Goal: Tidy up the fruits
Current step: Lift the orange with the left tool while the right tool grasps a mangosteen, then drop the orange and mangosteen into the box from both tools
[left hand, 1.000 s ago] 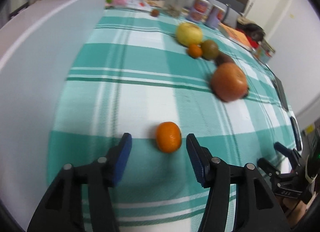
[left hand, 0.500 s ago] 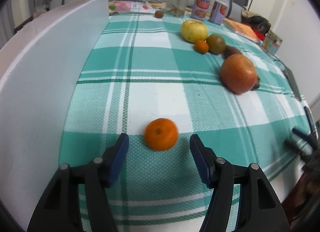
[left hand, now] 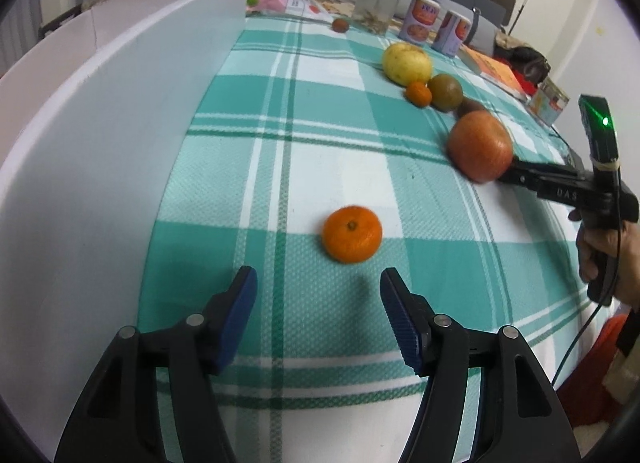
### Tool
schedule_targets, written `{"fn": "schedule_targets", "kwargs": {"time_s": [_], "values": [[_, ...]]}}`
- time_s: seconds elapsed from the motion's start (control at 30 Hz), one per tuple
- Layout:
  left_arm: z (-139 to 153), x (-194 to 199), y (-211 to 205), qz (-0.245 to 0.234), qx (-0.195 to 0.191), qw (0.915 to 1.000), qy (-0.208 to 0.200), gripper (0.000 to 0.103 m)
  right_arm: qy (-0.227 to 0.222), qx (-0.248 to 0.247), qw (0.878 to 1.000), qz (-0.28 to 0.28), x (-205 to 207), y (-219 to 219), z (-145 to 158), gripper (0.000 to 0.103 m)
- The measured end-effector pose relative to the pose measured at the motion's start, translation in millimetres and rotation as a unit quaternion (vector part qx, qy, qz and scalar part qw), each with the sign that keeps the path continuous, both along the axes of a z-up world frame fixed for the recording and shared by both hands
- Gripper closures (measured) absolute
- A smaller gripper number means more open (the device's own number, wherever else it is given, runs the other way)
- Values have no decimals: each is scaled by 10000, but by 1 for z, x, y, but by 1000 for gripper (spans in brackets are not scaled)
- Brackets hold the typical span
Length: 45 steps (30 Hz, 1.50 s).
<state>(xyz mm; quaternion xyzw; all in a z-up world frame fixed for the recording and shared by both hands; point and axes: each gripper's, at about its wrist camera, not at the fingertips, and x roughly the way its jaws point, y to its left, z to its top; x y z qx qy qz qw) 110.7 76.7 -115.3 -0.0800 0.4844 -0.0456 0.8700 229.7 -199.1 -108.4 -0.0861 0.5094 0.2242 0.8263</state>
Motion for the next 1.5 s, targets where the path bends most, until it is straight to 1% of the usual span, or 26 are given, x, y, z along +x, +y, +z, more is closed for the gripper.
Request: {"fn": "schedule_targets", "kwargs": {"time_s": [0.07,0.17,0.23,0.3,0.43,0.5,0.53,0.6,0.63,0.73,0.9,0.93,0.97,1.07,1.1,1.13,1.17,1.2,1.3,1.37,1.4,1.47,1.5], "values": [[0,0,-4,-76,99,9999,-15,36,149,117,9998,-4,-4,-2,2,59],[3,4,-6,-232,-37,9997,-6,36,439,111,9986,-257,-19,-11,10,59],[6,8,-9,-386,-55,9992,-4,36,783,114,9954,-543,-36,-22,14,59],[7,15,-15,-584,56,9983,51,36,1129,47,9908,-751,-54,-31,13,59],[3,28,-30,-869,518,9948,77,40,1258,43,9886,-831,-71,-40,12,58],[0,34,-34,-962,612,9934,128,57,1286,40,9882,-834,-73,-43,14,55],[-1,37,-37,-1020,705,9921,169,61,1316,72,9876,-850,-72,-45,16,51],[-1,38,-40,-1070,822,9908,132,71,1368,139,9867,-873,-73,-48,21,49],[0,39,-40,-1084,825,9905,163,72,1400,134,9863,-859,-71,-48,23,49],[2,40,-38,-1041,717,9915,291,73,1500,-99,9868,-600,-63,-36,26,49],[6,40,-36,-875,648,9927,514,74,1743,-649,9814,-470,-50,-15,11,51],[7,40,-33,-797,549,9935,591,74,1796,-860,9792,-391,-50,-11,7,61],[7,40,-32,-757,491,9939,641,74,1833,-960,9778,-340,-50,-9,5,60],[10,37,-31,-658,338,9942,777,74,1845,-1060,9765,-353,-51,-7,10,61],[13,36,-32,-627,275,9944,808,74,1795,-954,9783,-405,-51,-8,18,61],[20,33,-31,-600,149,9947,816,74,1761,-775,9803,-444,-51,-6,28,61],[33,30,-29,-588,-32,9953,770,74,1726,-522,9825,-468,-50,-5,41,61],[44,28,-26,-586,-155,9955,723,74,1653,-270,9849,-438,-50,0,59,61],[95,19,-6,-481,-579,9957,531,74,1358,187,9905,-138,-47,31,112,61],[134,14,20,-307,-771,9959,359,74,1230,550,9908,88,-44,60,143,61],[150,12,31,-224,-785,9963,260,74,1155,744,9902,249,-41,81,161,61],[181,8,66,99,-727,9973,20,74,1059,1001,9878,541,-39,121,184,60],[188,8,82,238,-697,9973,-37,74,1051,1145,9849,764,-36,151,195,60]]}}
